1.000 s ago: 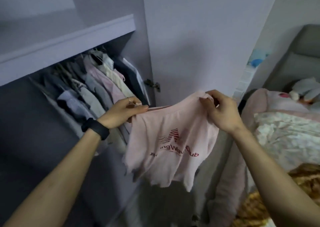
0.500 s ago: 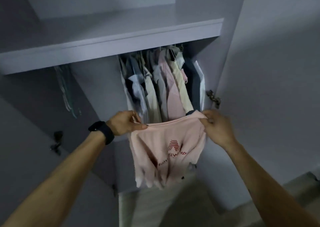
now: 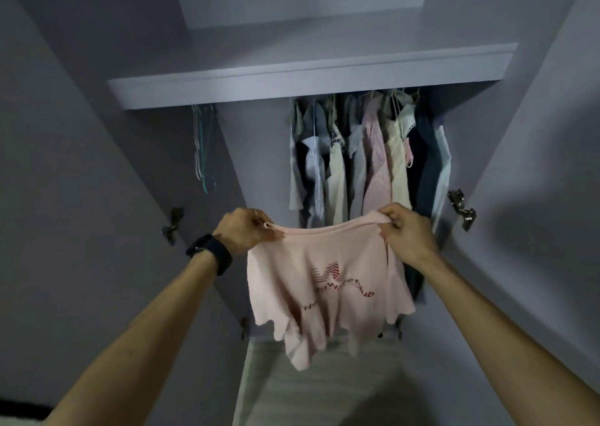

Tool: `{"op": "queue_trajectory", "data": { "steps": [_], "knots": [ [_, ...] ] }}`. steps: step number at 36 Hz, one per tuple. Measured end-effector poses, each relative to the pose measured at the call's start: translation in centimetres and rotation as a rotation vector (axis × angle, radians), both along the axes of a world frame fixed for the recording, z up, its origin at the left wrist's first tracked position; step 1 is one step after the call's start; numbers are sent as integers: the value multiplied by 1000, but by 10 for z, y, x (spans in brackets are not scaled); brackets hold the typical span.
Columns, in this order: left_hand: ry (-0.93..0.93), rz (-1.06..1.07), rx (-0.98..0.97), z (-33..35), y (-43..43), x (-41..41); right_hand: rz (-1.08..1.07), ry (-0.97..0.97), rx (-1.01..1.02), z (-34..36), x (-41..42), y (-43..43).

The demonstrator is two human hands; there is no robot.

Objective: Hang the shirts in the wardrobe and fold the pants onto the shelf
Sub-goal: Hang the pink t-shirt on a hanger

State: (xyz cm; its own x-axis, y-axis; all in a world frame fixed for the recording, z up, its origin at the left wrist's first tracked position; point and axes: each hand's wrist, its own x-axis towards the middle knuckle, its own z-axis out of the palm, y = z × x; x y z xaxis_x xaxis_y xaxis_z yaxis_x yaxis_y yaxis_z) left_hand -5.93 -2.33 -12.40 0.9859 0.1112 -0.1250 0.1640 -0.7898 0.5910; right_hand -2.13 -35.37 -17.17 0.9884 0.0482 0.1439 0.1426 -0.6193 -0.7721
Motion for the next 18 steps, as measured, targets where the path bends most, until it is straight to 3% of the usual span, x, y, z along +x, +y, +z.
{"op": "queue_trajectory", "data": {
  "steps": [9,13,16,18],
  "knots": [
    [206,44,-188,-12,11,-10,135,99,89,-7,3,15],
    [163,-5,168,-5,21,-12,204,203,59,-8,8,22],
    [56,9,254,-2,30,-15,298,341,63,-8,8,30],
    [-14,44,224,-2,37,-20,331,262,4,-9,5,37]
  ]
}}
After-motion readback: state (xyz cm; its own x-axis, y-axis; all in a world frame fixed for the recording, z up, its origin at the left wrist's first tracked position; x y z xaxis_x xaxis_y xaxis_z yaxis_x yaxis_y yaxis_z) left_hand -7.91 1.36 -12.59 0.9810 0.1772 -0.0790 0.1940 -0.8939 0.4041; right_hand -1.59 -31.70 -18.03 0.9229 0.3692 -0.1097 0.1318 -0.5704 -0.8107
